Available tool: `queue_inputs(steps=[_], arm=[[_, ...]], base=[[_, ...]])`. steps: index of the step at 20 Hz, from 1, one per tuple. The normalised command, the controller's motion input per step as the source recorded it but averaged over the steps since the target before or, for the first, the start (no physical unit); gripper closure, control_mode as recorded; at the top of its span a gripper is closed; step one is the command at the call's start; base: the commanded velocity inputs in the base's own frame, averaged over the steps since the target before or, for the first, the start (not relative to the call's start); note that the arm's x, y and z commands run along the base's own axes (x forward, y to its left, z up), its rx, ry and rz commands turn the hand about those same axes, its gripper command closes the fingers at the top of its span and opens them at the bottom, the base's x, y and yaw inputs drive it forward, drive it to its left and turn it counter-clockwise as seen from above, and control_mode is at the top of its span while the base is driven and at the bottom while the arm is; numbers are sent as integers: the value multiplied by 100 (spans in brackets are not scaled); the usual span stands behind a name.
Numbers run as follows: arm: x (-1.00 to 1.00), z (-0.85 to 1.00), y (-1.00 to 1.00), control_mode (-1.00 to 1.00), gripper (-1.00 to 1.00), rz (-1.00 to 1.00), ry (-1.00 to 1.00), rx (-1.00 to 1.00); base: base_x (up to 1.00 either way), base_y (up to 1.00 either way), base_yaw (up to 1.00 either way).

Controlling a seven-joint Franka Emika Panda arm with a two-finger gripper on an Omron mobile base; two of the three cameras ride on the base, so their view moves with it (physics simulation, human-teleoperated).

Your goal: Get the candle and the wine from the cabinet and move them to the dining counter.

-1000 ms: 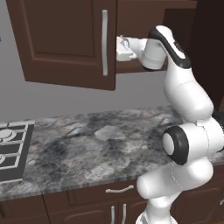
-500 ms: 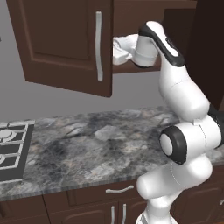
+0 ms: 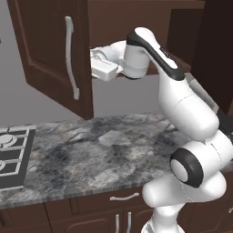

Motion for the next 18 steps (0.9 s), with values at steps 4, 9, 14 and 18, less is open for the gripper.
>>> queue_inputs(steps=[4, 9, 14, 18], arm=[[-74, -26, 76, -100, 100, 3, 1, 0], [-56, -7, 61, -100, 100, 0, 0, 0], [-12, 0, 32, -100, -100, -10, 0, 0], [0, 0, 37, -100, -100, -20, -3, 0]], base=[[0, 0, 0], [0, 0, 0], [0, 0, 0], [0, 0, 0]])
